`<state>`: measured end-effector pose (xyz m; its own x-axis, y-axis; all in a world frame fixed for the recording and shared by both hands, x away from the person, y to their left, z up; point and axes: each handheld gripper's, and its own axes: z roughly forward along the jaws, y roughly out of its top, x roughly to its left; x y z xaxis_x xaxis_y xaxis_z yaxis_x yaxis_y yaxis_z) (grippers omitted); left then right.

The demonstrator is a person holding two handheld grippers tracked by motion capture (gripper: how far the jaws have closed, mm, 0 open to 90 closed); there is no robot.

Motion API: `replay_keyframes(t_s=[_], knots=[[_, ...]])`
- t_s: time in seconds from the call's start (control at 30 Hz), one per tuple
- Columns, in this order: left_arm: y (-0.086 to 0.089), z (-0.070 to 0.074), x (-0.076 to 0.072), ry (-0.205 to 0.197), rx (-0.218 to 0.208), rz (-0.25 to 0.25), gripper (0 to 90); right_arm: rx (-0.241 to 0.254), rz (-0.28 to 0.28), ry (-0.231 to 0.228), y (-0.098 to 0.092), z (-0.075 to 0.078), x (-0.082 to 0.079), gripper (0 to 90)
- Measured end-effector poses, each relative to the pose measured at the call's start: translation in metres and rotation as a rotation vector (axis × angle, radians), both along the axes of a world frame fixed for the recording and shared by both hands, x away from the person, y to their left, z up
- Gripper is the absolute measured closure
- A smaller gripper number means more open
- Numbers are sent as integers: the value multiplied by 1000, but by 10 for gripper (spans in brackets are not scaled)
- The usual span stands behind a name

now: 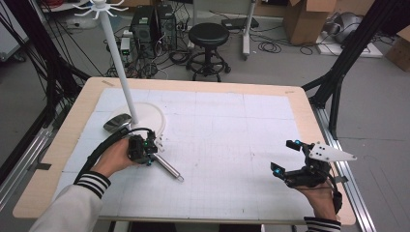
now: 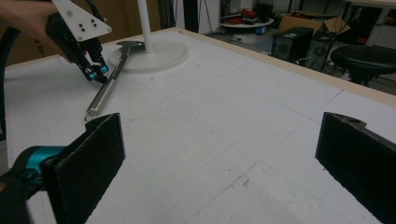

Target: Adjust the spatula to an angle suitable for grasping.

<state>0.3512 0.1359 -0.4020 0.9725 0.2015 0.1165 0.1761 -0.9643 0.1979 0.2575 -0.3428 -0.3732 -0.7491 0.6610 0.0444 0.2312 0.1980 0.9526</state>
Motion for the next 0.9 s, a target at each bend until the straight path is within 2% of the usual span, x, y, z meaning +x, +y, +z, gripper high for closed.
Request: replay_keyframes(t_s=[0.3, 0.67, 0.7, 0.77, 0.8, 0.9], knots=[[-24, 1, 4, 12, 14, -19, 900, 5, 3, -4, -2, 0, 0, 4], [-42, -2, 7, 21, 9, -23, 900, 11, 7, -10, -2, 1, -1, 4], [-43, -2, 8, 18, 14, -36, 900, 11, 8, -8, -2, 1, -1, 4], [-45, -3, 7, 22, 0, -26, 900, 12, 10, -6, -1, 1, -1, 4], [-46, -2, 9, 20, 16, -39, 900, 14, 12, -6, -1, 1, -1, 4], [-47, -2, 9, 24, 8, -37, 900, 13, 11, -3, -1, 1, -1, 4]])
